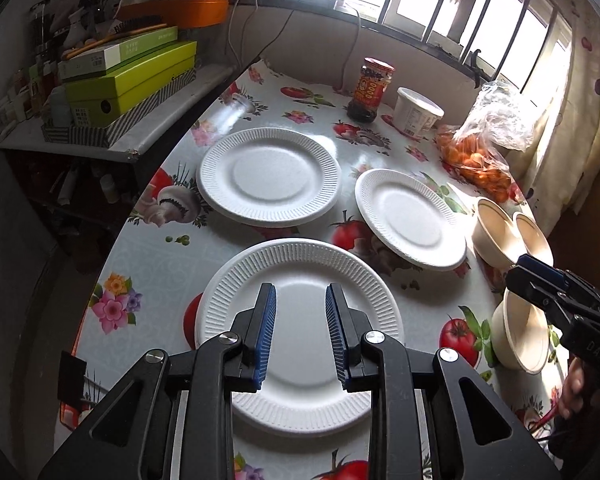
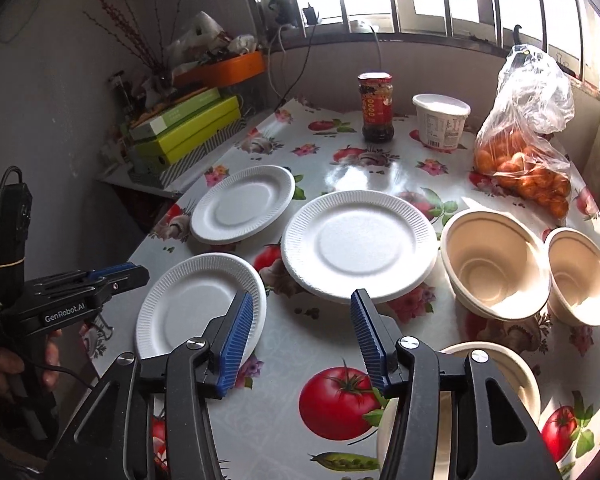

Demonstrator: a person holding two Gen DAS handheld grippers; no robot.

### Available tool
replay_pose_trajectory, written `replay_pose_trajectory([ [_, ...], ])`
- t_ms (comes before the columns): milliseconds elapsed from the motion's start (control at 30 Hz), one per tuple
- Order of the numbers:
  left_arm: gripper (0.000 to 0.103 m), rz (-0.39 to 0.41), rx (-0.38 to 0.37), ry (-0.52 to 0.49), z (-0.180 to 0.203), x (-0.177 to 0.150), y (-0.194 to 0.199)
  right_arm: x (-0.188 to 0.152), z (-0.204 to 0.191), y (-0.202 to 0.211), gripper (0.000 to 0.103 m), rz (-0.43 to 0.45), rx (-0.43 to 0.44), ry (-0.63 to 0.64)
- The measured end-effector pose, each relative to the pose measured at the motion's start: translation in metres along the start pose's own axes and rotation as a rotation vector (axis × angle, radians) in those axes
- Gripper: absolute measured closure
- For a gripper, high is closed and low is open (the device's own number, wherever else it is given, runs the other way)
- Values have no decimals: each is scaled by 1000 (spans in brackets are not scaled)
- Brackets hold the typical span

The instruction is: Organize plates and bowls

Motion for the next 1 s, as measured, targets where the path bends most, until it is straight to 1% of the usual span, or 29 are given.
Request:
replay_pose_trajectory([
  [167, 76, -18, -27, -14, 31, 13, -16, 29, 46, 2, 50, 12, -35, 13],
  [200, 76, -18, -32, -17, 37, 15, -20, 33, 54, -1, 50, 0, -23, 18],
  [267, 76, -27, -40, -16, 46, 19, -28, 41, 69, -8, 50, -29, -27, 31],
  [333, 76, -34, -42, -10, 55, 24, -37, 48, 78, -16, 50, -46, -1, 62],
  [400, 76, -46, -39, -3, 61, 27, -46, 55, 88, -25, 50, -55, 14, 68],
  [467, 76, -65, -34, 13, 67, 29, -55, 62, 97, -38, 50, -71, 46, 62],
  [633, 76, -112, -19, 38, 75, 31, -80, 76, 115, -76, 50, -137, 68, 71],
  [700, 76, -121, -29, 52, 79, 31, -85, 80, 119, -88, 50, -166, 92, 77],
  [767, 76, -124, -23, 48, 83, 31, -89, 84, 121, -99, 52, -184, 106, 89],
  [867, 76, -134, -5, 31, 88, 32, -97, 88, 126, -116, 58, -222, 125, 79],
  [933, 76, -156, 11, 44, 87, 32, -104, 89, 129, -128, 59, -249, 131, 64],
  [1000, 76, -159, 21, 45, 88, 33, -108, 89, 133, -140, 62, -276, 131, 57],
])
Point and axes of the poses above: each gripper's, at about its wrist camera, not at the fingertips, and y roughly against the way its jaws point, z to its right, x to its top, the point moved 3 cm from there along -y, roughly the way its jaws point, and after that the axes turned 3 degrees about z, right-handed, at the moved point
